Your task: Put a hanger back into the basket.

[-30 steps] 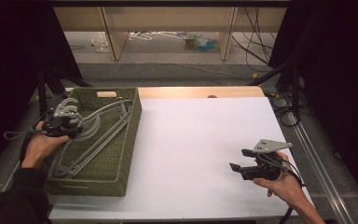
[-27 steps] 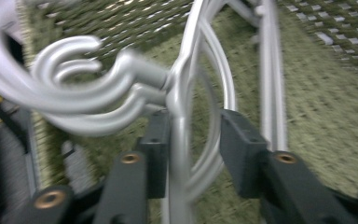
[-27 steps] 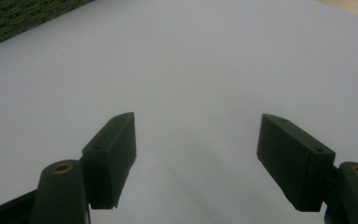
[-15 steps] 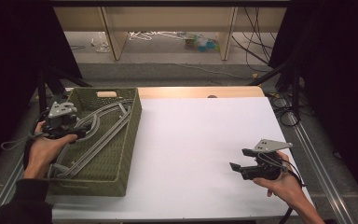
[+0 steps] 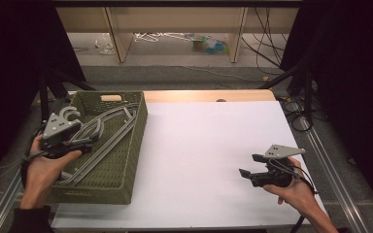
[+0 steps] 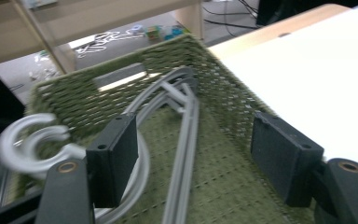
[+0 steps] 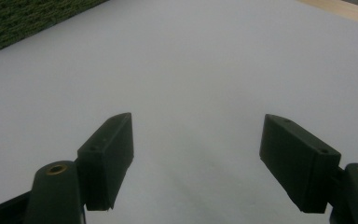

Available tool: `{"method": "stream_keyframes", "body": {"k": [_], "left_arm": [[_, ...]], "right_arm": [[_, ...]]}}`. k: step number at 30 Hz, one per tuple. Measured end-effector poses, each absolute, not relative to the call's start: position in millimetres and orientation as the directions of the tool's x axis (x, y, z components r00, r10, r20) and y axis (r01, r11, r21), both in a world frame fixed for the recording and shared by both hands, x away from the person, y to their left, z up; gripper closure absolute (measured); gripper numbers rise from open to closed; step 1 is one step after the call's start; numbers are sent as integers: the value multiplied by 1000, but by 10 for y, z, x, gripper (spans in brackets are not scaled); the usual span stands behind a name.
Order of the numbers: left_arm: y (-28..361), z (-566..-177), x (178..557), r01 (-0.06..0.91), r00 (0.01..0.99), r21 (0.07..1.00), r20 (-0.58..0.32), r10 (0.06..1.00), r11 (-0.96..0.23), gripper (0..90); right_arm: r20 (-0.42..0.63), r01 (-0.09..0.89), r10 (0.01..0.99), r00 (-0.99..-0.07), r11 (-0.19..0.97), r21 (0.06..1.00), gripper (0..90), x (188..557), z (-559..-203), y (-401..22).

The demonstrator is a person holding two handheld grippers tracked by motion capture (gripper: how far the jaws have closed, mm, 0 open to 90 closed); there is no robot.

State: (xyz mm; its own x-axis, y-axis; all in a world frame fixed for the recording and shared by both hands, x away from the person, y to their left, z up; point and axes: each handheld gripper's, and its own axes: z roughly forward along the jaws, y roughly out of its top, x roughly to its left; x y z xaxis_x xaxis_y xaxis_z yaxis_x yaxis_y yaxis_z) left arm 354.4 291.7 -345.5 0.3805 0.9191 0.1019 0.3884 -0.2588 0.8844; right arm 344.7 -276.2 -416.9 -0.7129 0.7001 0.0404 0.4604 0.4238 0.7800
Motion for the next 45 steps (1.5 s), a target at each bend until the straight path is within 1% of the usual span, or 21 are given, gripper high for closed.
{"method": "stream_keyframes", "body": {"k": [3,5,9,14,17,22,24,25,28,30,31,34,40,42,44,45], "left_arm": [[3039,-3446,3501,400,356,895,49,933,-200,312],[3027,-3454,3458,392,367,903,20,930,-174,309],[2881,-3487,3384,381,397,908,11,918,-175,303],[2580,-3494,3314,348,452,922,-5,892,-171,288],[2428,-3505,3301,334,481,921,18,876,-202,282],[2158,-3545,3263,305,537,926,24,843,-221,272],[2050,-3558,3239,300,551,931,10,835,-209,265],[1956,-3572,3226,285,578,931,25,816,-230,249],[1861,-3590,3205,272,597,930,38,801,-248,247],[1768,-3611,3189,269,616,927,42,786,-260,227],[1720,-3625,3176,261,626,927,49,779,-269,220],[1617,-3682,3152,262,637,928,40,770,-265,206],[1435,-3850,3137,274,677,912,43,735,-306,169],[1415,-3894,3131,265,679,912,53,732,-312,168],[1390,-3962,3112,273,684,914,34,728,-300,168],[1390,-3988,3105,262,689,913,51,723,-314,168]], "right_arm": [[34,456,701,-712,425,782,266,3452,-4175,-2758],[38,460,701,-712,425,780,266,3455,-4177,-2757],[52,471,703,-709,418,777,266,3452,-4178,-2755],[43,465,705,-708,419,780,263,3459,-4187,-2751],[48,465,702,-711,417,781,263,3455,-4184,-2754],[60,468,702,-709,406,785,257,3453,-4179,-2753],[57,461,700,-711,404,790,244,3454,-4180,-2750],[56,457,697,-715,406,792,220,3449,-4179,-2748],[61,451,691,-720,399,798,209,3450,-4176,-2747],[62,446,692,-720,392,805,199,3450,-4169,-2745],[74,450,695,-715,377,810,179,3448,-4160,-2739],[64,439,691,-720,383,813,174,3451,-4164,-2734],[62,426,678,-732,386,818,173,3440,-4157,-2716],[53,422,680,-731,389,819,173,3438,-4162,-2713],[53,417,680,-731,385,824,172,3429,-4161,-2707],[51,414,678,-733,386,824,172,3424,-4159,-2705]]}}
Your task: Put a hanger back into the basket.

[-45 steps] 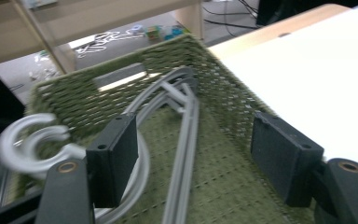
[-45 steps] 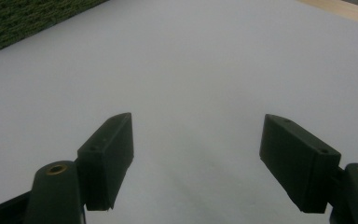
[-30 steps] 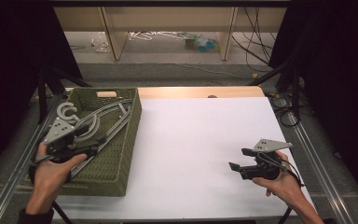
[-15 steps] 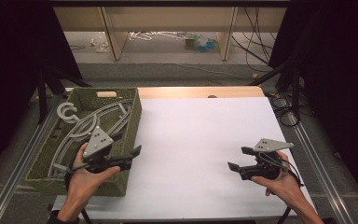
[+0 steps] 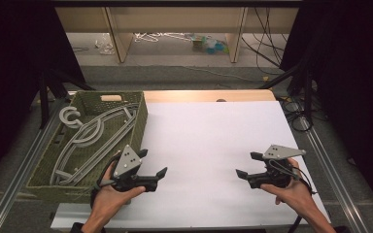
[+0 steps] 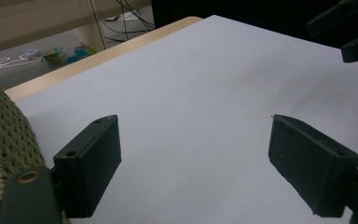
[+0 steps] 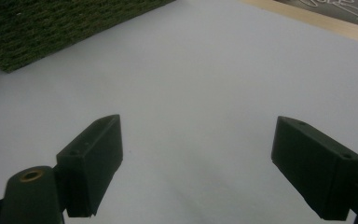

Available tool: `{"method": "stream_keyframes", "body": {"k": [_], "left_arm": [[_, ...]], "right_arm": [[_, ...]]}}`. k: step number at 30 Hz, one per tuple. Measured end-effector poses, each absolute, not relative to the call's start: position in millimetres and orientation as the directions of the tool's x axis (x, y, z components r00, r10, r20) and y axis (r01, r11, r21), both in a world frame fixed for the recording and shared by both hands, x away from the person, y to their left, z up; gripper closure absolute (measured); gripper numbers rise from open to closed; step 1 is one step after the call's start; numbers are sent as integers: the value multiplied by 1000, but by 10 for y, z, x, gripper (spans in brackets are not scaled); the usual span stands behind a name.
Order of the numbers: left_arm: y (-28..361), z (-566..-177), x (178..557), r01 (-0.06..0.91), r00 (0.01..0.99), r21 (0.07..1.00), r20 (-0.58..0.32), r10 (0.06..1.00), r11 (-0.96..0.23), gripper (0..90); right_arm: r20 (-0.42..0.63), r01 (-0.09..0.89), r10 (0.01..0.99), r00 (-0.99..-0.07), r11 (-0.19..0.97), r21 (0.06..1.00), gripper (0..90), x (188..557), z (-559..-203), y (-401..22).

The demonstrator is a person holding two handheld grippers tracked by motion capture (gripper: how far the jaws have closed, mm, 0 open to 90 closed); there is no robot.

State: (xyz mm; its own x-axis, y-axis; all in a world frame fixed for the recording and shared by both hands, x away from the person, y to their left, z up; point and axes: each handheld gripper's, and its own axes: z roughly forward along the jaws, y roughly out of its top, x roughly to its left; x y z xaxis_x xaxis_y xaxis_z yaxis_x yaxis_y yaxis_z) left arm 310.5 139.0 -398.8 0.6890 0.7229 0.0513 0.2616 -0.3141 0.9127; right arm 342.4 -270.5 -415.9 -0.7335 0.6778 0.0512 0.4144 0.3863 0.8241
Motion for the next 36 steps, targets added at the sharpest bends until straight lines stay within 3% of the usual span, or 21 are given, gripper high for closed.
{"method": "stream_keyframes", "body": {"k": [21,36], "left_arm": [[1306,-4292,2923,271,703,901,55,709,-338,165],[1356,-4272,2880,260,695,913,49,718,-313,165]], "right_arm": [[65,406,673,-737,363,839,168,3115,-4192,-2731],[76,414,681,-728,349,841,168,2990,-4235,-2767]]}}
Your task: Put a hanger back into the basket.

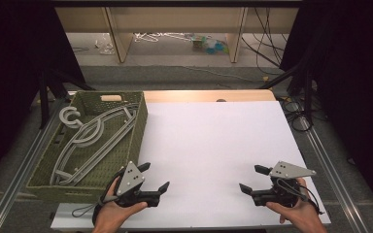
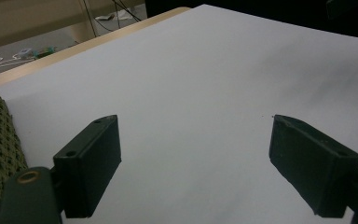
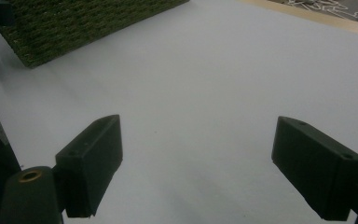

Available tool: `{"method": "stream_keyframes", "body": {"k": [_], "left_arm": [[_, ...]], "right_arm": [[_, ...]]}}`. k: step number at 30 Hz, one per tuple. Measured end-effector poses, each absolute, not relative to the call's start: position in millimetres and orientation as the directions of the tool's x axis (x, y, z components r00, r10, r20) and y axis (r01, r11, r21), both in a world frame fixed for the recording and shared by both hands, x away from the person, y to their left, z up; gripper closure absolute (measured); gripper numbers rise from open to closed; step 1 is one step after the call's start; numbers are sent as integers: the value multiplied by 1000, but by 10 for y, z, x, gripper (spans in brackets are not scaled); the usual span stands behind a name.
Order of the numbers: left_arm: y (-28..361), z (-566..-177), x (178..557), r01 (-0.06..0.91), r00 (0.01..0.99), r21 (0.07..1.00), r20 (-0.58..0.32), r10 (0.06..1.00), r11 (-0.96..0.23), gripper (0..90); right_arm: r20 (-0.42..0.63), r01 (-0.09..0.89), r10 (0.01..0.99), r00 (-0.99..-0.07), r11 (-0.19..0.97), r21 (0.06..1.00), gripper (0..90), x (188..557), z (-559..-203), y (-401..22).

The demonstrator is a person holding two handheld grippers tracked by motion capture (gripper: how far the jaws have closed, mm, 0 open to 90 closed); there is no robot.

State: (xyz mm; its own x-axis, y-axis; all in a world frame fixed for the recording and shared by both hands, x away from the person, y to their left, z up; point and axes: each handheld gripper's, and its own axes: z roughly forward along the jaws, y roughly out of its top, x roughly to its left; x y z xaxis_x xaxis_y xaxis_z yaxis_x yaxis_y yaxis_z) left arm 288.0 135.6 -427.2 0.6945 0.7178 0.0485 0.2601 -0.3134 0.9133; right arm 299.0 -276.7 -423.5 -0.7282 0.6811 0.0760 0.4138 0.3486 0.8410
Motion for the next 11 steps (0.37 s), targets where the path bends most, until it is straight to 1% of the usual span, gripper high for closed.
{"method": "stream_keyframes", "body": {"k": [11], "left_arm": [[1353,-4277,2881,264,699,913,41,714,-312,166]], "right_arm": [[63,403,691,-721,343,849,169,3000,-4250,-2765]]}}
